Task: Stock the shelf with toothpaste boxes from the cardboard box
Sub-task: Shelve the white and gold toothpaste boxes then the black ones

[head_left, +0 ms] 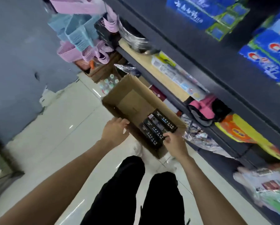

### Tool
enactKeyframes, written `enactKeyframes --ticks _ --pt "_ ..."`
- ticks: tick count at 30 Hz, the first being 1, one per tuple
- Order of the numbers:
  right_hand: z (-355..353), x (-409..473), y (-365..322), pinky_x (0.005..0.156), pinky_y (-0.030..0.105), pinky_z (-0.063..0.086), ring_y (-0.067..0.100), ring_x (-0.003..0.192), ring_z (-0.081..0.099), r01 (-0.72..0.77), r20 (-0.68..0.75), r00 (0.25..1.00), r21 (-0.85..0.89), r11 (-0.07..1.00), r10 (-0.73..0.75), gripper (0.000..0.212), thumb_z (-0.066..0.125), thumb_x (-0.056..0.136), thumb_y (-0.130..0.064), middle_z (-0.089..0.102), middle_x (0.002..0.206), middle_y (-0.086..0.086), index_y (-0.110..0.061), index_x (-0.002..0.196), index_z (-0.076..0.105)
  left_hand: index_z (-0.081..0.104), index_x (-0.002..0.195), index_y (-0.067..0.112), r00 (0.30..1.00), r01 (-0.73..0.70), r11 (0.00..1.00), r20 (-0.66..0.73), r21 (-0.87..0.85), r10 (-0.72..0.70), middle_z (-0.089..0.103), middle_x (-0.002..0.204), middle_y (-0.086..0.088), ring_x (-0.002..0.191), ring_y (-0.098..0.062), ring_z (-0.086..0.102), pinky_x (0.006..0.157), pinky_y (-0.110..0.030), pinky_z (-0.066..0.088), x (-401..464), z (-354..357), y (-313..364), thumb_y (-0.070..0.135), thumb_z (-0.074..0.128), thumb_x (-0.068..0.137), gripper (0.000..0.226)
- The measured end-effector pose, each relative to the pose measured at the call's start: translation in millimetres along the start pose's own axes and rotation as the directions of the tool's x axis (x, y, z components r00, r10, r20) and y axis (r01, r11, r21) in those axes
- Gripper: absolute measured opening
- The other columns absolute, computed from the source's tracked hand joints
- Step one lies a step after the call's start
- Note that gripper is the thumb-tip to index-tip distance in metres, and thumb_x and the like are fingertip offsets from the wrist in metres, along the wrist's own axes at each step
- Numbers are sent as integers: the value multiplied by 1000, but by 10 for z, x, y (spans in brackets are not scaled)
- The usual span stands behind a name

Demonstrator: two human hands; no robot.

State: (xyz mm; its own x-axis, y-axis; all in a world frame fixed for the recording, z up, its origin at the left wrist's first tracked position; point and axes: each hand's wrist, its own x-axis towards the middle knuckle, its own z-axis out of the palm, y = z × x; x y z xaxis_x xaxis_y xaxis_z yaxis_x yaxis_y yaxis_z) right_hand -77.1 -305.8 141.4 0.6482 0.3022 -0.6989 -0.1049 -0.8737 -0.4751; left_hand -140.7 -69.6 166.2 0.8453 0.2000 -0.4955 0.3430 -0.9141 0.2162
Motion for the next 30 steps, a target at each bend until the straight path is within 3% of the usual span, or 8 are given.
enactKeyframes --ticks 5,11,15,19,21,24,26,30 --pt "635 1181 215 87 32 47 21 106 61 -77 35 996 -25 997 78 29 58 92 -22 67 113 5 -15 120 58 43 135 21 971 -38 999 234 -32 45 51 132 -4 123 -25 43 101 -39 41 1097 687 -243 22 55 86 50" --pt "1433 2197 659 98 37 41 28 121 50 -224 1 975 -79 971 224 39 62 88 -13 55 129 13 -14 125 53 20 147 18 925 145 983 369 -112 -94 40 139 -13 126 -35 43 100 -42 43 2049 1775 -274 28 61 88 73" --pt "1738 2433 774 106 42 33 29 132 36 -201 -125 978 -398 895 164 57 66 84 -22 42 140 12 -17 134 39 4 150 28 878 -135 983 475 124 61 12 154 -12 136 -36 26 101 -48 38 2267 2398 -192 28 69 83 93" --pt "1914 2541 884 73 38 51 32 93 62 -90 -256 965 -546 833 -64 44 79 67 -10 60 102 19 -6 105 56 8 148 23 837 -462 822 470 334 280 6 154 -13 137 -33 18 102 -46 34 2372 2584 -137 22 66 85 85" --pt "1954 2571 955 57 30 49 27 71 64 -73 -290 948 -598 798 -131 39 85 56 -9 62 80 13 -7 85 59 21 145 22 752 -647 651 471 396 461 14 152 -12 138 -29 19 104 -45 32 2412 2595 -121 21 63 85 73" --pt "1880 2557 964 66 29 50 24 87 65 -121 -251 967 -595 794 -40 36 80 70 -19 65 95 11 -7 97 59 58 124 28 568 -820 367 534 440 627 47 138 -4 130 -20 41 103 -35 37 2424 2535 -171 21 65 77 48" --pt "1853 2572 994 83 31 47 23 111 55 -153 -195 980 -597 788 42 50 71 81 -35 57 119 10 -8 117 50 73 93 33 537 -827 289 527 482 658 67 111 7 107 -12 60 89 -26 46 2384 2470 -197 23 70 62 33" --pt "1696 2552 966 89 37 48 25 120 45 -226 -189 970 -479 848 151 71 75 73 -46 49 127 11 -7 122 44 64 116 24 438 -851 107 582 514 685 53 137 1 130 -20 44 108 -31 35 2342 2640 -205 12 60 83 35"
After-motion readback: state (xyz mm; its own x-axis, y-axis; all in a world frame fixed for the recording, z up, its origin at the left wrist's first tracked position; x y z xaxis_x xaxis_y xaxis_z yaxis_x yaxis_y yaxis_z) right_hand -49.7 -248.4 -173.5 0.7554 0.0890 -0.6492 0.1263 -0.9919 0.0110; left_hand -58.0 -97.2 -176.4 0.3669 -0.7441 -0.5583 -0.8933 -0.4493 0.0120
